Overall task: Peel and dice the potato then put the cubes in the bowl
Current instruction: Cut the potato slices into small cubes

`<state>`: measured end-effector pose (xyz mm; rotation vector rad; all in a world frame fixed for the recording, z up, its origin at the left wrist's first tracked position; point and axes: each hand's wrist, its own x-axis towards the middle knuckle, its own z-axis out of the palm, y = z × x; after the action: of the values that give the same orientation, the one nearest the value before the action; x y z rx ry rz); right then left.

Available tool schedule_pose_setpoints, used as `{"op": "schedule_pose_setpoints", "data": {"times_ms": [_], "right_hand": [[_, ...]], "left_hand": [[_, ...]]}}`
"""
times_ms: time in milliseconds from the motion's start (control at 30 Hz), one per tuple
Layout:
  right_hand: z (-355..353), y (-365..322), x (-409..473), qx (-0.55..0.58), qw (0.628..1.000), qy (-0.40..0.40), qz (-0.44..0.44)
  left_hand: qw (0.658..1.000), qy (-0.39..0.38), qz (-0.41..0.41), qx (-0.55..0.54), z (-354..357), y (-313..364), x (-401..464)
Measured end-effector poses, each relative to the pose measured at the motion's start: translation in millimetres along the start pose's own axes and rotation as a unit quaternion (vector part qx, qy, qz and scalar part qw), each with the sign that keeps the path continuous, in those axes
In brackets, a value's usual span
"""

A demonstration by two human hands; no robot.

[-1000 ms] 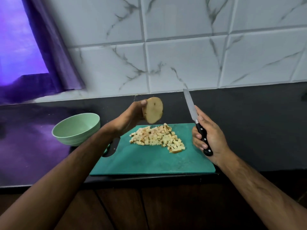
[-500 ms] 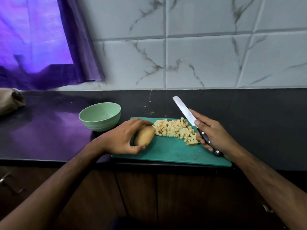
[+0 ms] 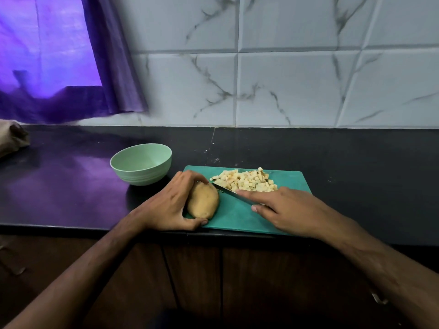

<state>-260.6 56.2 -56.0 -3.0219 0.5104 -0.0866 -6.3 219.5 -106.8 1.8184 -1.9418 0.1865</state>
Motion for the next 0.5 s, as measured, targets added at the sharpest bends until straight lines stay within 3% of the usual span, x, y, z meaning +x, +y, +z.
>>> {"op": "schedule_pose_setpoints", "data": {"times_ms": [300,500], "right_hand": [[14.8,-5.1,13.6,-0.011,1.000,0.015,0.021],[17.1,2.3,9.6,0.086,0.994,0.012,0.064]], "left_hand": [[0.999,-0.015,0.010,0.032,1.8,-7.3,3.0],[0.999,-0.039,0.013,0.023,1.2,-13.9,10.1]]}}
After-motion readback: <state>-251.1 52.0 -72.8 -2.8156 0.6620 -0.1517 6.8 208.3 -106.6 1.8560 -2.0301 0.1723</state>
